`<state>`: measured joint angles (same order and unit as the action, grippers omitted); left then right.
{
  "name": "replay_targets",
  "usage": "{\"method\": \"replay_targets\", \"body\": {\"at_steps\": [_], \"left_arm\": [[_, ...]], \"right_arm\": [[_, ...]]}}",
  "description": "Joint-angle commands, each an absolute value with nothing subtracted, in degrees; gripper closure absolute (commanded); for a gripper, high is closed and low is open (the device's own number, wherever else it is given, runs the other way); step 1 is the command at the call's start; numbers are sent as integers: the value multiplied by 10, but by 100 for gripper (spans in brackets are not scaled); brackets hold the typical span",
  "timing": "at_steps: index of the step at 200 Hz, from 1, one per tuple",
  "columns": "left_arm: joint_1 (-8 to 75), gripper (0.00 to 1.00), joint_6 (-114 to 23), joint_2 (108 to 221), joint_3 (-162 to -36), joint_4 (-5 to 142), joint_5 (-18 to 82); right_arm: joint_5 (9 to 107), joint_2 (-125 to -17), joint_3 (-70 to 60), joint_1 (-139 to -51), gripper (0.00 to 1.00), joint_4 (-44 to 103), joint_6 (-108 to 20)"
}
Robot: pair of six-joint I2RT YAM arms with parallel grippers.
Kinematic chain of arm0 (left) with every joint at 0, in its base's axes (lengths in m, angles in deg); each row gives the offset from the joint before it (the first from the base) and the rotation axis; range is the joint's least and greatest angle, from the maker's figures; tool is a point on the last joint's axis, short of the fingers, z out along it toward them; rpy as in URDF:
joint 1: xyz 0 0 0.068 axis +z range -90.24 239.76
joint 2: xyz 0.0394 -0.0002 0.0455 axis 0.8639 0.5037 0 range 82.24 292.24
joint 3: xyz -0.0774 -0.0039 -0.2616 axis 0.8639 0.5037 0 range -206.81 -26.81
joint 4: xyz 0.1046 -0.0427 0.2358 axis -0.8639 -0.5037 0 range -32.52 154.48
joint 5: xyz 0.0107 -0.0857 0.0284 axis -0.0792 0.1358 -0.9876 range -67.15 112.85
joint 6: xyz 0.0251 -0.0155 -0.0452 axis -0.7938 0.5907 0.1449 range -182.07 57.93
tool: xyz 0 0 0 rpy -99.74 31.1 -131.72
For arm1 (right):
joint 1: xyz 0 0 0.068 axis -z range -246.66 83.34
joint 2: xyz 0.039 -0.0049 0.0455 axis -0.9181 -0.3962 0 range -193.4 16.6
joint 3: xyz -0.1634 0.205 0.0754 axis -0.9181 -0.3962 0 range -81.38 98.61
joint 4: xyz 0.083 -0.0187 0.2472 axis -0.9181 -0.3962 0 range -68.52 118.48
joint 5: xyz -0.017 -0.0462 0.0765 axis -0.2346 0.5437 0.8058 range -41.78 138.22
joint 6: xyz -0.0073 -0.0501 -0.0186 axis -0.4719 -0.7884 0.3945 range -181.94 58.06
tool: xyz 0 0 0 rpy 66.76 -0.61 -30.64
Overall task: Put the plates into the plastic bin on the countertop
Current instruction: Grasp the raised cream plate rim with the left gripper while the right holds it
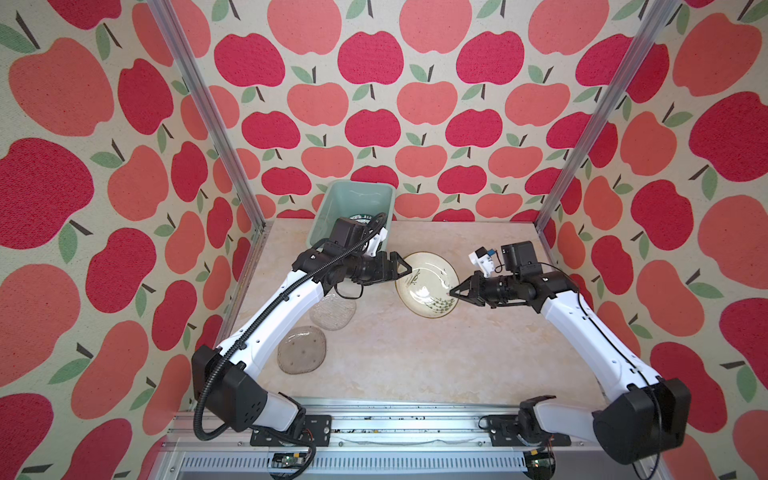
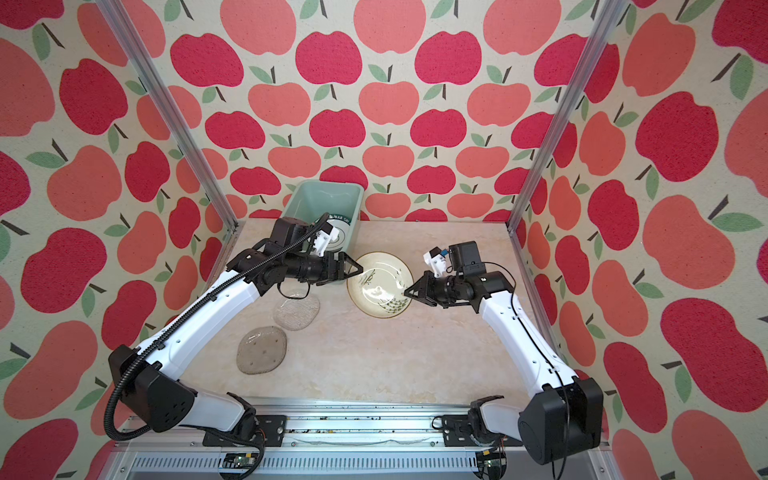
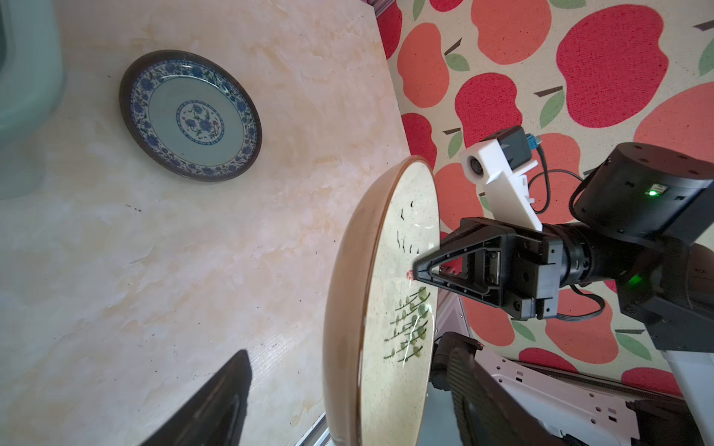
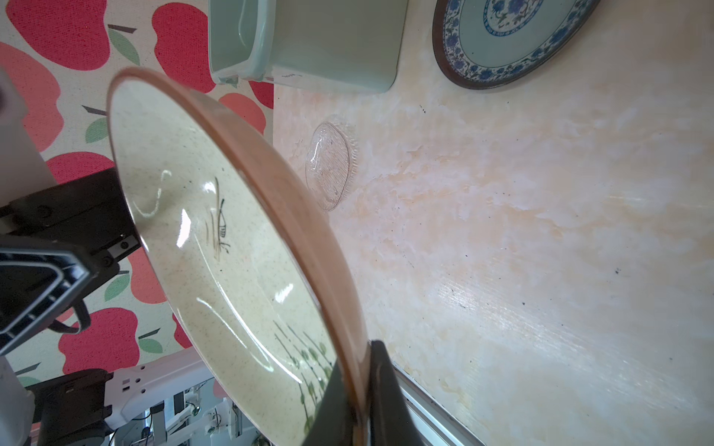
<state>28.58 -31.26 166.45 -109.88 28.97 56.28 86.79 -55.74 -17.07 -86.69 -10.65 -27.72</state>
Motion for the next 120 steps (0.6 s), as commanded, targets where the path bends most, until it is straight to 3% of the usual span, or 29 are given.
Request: {"method": "replay_targets", "body": {"at_steps": [1,73,120], "left_arm": [[268,22,-333,1679,-1122,283,536],[259,70,-312,1708,-1139,295,555],[258,87,-304,1708,-1138,295,561]], "right_arm": [[915,-532,-141,-874,100,-87,-264],[915,-530,-133,-876,100,-92,-267],[904,-534,-123,-876,100,-97,-269]]}}
